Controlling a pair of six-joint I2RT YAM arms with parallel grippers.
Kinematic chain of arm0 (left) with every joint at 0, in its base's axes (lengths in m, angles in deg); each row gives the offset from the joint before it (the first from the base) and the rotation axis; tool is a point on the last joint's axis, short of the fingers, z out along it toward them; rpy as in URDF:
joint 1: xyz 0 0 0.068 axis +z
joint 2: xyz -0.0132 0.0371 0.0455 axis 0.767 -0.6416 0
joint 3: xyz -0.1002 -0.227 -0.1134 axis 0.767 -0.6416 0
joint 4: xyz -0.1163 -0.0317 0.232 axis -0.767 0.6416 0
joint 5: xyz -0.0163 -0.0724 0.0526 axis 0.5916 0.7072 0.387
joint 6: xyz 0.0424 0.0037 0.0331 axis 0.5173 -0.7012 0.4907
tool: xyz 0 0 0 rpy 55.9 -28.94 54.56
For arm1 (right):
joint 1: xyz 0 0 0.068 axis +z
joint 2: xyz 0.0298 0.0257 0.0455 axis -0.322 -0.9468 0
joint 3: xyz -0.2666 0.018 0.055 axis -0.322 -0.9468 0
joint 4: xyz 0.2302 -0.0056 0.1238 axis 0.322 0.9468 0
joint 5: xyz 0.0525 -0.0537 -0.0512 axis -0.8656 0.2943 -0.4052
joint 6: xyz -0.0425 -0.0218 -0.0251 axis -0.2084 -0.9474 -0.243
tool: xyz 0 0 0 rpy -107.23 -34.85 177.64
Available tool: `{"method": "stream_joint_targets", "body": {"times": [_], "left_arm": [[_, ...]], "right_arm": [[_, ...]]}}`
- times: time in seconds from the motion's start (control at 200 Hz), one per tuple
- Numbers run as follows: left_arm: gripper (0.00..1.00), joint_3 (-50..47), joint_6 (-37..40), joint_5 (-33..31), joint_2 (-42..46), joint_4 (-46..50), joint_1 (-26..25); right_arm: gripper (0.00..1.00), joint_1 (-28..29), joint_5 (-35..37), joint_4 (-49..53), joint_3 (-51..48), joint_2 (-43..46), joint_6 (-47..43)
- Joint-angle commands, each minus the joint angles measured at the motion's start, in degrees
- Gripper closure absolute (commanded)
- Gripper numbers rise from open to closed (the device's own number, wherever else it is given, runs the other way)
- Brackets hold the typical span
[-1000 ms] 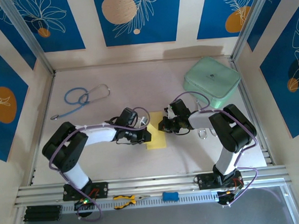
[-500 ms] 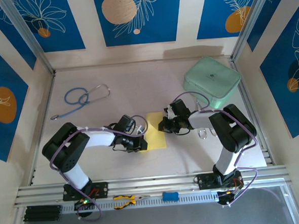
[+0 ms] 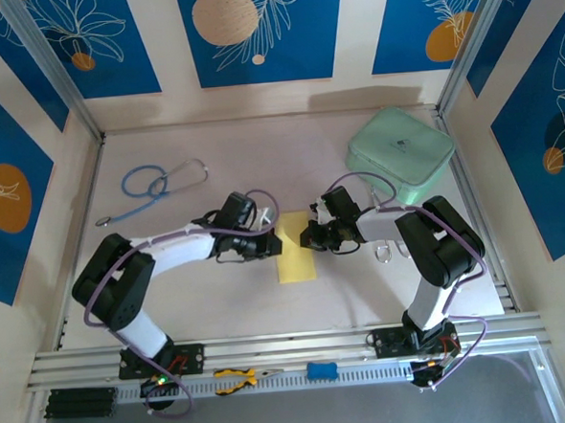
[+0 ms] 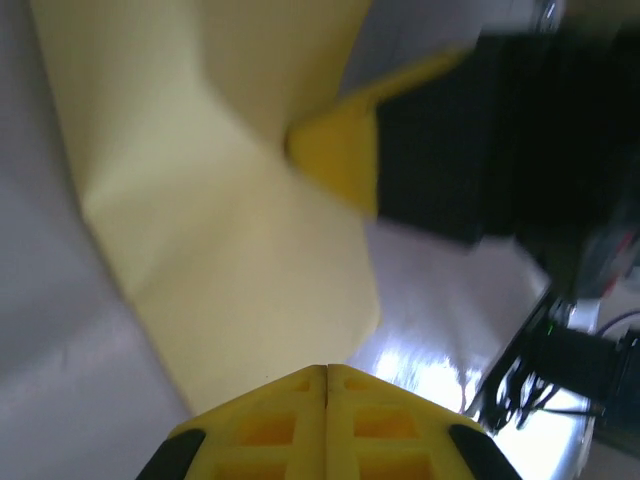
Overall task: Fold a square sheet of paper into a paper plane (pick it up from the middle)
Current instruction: First fold the square sheet of paper in half at the center of the table.
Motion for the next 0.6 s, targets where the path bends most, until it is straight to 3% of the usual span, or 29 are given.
{"method": "stream_joint_targets", "body": {"times": [0.0,0.595], "left_arm": [[0.95,4.35,-0.82,-0.15,-4.91,-3.00,1.51],[0.94,5.91,2.46,3.21,-13.35,-7.16,4.69]], "right_arm": [[1.00,-0.46,3.04,8.17,-0.88,-2.92,-1.41],[1.00,0.04,3.00,7.81,-0.41,-4.21,-0.71]]}}
